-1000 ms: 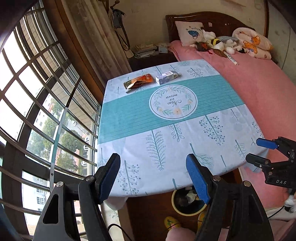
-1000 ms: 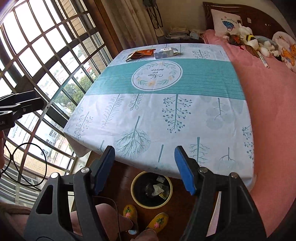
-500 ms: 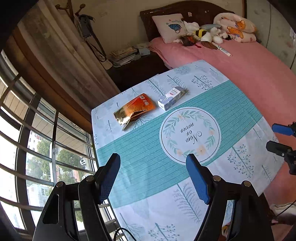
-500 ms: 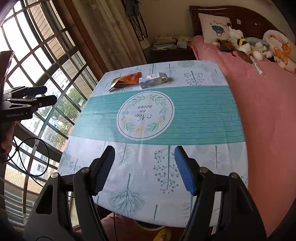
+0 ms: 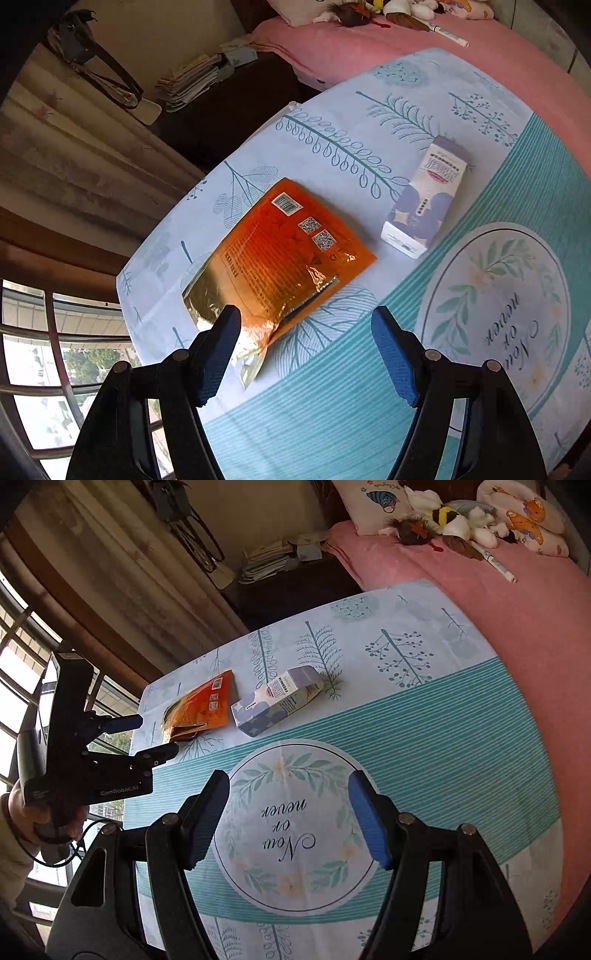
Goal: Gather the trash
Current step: 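Grasp the orange foil bag with the left tool while the right tool grasps the white carton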
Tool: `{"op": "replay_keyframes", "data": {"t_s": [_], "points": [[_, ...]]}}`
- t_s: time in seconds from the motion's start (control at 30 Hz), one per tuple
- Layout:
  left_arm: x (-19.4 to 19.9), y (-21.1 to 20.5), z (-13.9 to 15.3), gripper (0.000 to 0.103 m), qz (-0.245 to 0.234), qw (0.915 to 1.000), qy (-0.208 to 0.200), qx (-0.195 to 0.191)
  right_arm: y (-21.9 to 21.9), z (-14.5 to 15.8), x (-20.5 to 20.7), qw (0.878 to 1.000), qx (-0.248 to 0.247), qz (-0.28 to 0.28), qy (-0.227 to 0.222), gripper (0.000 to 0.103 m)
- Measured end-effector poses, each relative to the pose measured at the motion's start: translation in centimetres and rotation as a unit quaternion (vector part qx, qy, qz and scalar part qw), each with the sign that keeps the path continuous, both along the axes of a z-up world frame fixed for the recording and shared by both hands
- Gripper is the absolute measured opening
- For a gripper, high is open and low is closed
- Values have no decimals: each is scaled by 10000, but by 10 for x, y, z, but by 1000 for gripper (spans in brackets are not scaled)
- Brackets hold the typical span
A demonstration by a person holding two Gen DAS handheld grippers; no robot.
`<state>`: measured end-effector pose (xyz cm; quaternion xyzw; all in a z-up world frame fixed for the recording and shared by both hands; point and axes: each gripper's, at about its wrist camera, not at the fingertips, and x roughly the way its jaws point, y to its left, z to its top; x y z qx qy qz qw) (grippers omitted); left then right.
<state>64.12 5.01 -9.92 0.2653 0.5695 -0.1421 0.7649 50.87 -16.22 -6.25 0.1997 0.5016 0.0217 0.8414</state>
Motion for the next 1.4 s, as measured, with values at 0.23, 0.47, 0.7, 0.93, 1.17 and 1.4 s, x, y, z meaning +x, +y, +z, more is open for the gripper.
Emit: {"op": "replay_keyframes", "data": {"t_s": [0.23, 0.47, 0.7, 0.93, 1.17, 1.4], "points": [[35, 7, -49, 77, 25, 9998, 132, -159, 9, -42, 34, 9992, 225, -211, 248, 64], [64, 31, -57, 61, 248, 9951, 439, -850, 20, -59, 64, 9983, 362, -279, 354, 64], [76, 52, -53, 16, 576, 9894, 502, -1239, 26, -74, 103, 9957, 489, -592, 517, 70], [45, 53, -34, 3, 961, 9798, 524, -1673, 31, -98, 133, 9901, 238, -1045, 906, 72], [9, 57, -18, 2, 1203, 9709, 461, -2019, 42, -104, 149, 9877, 280, -1122, 1051, 72], [-19, 65, -4, 2, 1400, 9633, 414, -2253, 54, -104, 156, 9892, 74, -964, 1103, 37]]}}
